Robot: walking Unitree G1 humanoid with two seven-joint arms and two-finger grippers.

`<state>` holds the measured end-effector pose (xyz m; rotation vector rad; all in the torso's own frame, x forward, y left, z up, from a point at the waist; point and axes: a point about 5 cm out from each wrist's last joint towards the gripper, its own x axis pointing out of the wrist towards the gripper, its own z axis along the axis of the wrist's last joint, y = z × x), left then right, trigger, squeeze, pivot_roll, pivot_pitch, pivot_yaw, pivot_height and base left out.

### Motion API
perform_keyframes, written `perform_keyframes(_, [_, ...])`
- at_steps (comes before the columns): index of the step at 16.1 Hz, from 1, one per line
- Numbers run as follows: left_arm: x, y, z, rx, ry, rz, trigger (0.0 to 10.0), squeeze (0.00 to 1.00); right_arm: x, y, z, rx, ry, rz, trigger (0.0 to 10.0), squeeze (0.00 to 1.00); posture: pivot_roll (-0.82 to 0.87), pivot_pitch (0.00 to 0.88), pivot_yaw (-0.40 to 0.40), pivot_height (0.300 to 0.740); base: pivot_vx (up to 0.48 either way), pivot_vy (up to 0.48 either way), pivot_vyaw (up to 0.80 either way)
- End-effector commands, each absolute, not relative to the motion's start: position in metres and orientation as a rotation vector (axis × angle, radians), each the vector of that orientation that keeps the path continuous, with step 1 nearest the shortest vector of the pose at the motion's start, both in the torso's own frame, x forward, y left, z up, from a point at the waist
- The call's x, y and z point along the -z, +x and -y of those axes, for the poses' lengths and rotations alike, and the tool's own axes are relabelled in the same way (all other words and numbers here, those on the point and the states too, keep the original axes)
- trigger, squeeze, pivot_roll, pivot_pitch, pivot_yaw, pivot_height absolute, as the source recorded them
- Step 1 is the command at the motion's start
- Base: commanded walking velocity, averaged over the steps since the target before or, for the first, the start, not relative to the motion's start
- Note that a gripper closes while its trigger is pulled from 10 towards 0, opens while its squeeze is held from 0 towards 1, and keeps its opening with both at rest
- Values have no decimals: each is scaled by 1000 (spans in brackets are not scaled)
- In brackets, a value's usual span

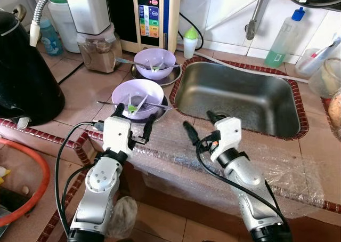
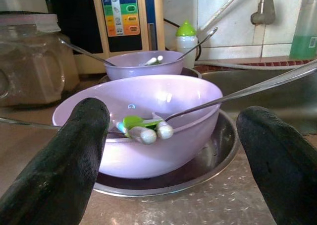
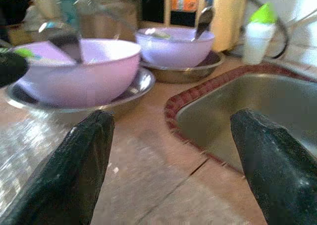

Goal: Kitchen organization

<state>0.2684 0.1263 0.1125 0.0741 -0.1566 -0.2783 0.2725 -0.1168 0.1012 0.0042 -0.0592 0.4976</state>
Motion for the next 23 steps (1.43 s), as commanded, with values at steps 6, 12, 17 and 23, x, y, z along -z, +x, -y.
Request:
perform_keyframes(6, [-109, 277, -129, 272, 94, 162, 3529, 0, -107, 271, 108, -570, 35, 56, 10000, 0, 0, 0, 2, 740, 0, 0, 0])
perform_keyframes(12, [-109, 284, -128, 270, 77, 175, 0, 0, -107, 272, 109, -573, 25, 53, 10000, 0, -6, 0, 4, 740, 0, 0, 0])
perform_keyframes(17, [-105, 287, -129, 262, 88, 173, 0, 0, -105, 270, 110, -567, 19, 48, 10000, 0, -12, 0, 6, 740, 0, 0, 0])
perform_keyframes(23, [-104, 290, -129, 259, 90, 177, 0, 0, -104, 265, 105, -638, 67, 25, 10000, 0, -20, 0, 9, 740, 0, 0, 0])
